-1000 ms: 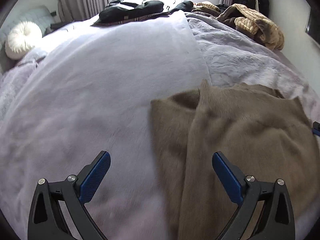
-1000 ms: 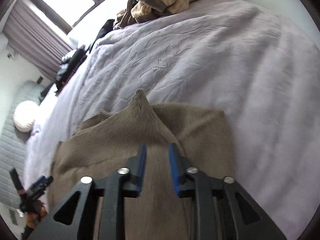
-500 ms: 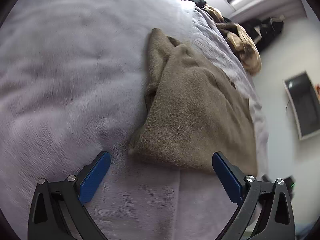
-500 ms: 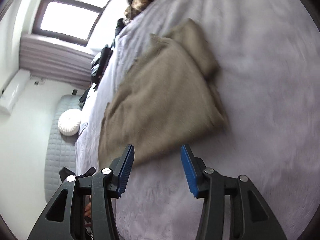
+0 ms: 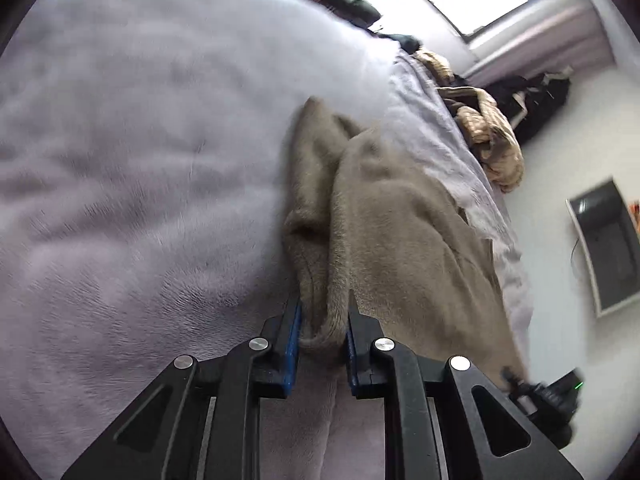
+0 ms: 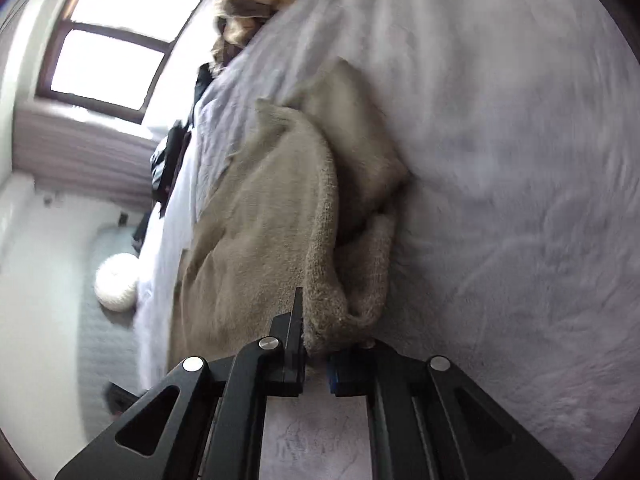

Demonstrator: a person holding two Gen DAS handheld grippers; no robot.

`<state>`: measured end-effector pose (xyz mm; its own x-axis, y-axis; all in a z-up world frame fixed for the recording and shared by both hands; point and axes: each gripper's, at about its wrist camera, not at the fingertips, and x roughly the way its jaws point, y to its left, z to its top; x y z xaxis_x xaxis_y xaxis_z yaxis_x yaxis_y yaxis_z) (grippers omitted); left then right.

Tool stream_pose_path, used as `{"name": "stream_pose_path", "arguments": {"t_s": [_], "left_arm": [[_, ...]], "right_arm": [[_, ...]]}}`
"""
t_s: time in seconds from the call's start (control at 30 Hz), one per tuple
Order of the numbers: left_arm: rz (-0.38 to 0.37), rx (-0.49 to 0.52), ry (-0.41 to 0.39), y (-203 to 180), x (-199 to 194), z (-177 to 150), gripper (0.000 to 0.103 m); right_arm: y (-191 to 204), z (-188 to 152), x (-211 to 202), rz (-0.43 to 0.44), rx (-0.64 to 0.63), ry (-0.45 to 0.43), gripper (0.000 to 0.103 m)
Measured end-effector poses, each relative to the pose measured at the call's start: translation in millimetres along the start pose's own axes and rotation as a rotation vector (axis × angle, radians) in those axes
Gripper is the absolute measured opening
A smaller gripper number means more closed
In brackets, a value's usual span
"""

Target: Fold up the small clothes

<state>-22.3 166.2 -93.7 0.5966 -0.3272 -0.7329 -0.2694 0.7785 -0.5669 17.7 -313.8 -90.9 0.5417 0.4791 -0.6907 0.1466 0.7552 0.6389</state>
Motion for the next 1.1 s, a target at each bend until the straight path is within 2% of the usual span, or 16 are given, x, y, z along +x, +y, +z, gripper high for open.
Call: {"name": "stream_pose_path", "arguments": {"t_s": [0.1,0.17,0.23,0.4,0.47,0.57,0.67,0.8,0.87,0.93,1.03,1.1], "left_arm": [[0.053,0.052,0.006,6,1,-4,0.018],[0.083,0.025,0.042,21,15,-9,0.018],[0.071,0.001,0.050,34,18,-19,0.018],[0.144,0.110,0.032,24,-3,-23,0.018],[0.163,0.145,0.009,19,-15,-19,0.018],[0.141,0.203,-0.048,7,-34,-1,0.018],[0.139,0.253,-0.070,-12,-29,24,0.018],[0.131,0.286,-0.067,-43,3,54,0.018],[0.120,0.297,-0.059,-56,16,59,0.018],[0.160,0.347,-0.039,-69,41,63,0.018],[0.239,0.368,0.022,-68,76,59,0.018],[0.230,0.360,0.029,-58,82,55,0.018]], "right_arm": [[7,-1,-1,-0.087,-0.104,0.002,0.008],[-7,-6,15,-0.148,-0.111,0.050,0.008],[-19,-10,21,-0.131,-0.068,0.064,0.009],[-21,-10,-3,-0.140,-0.050,0.057,0.009],[-19,-10,-17,-0.153,-0.044,0.040,0.013],[-12,-10,-40,-0.217,-0.065,-0.043,0.013],[4,-3,-50,-0.199,-0.104,-0.094,0.014],[37,13,-23,-0.169,-0.179,-0.069,0.014],[51,21,-4,-0.170,-0.216,-0.049,0.014],[60,27,21,-0.186,-0.240,-0.025,0.014],[55,32,52,-0.234,-0.241,0.026,0.014],[39,30,62,-0.245,-0.202,0.053,0.010]]}}
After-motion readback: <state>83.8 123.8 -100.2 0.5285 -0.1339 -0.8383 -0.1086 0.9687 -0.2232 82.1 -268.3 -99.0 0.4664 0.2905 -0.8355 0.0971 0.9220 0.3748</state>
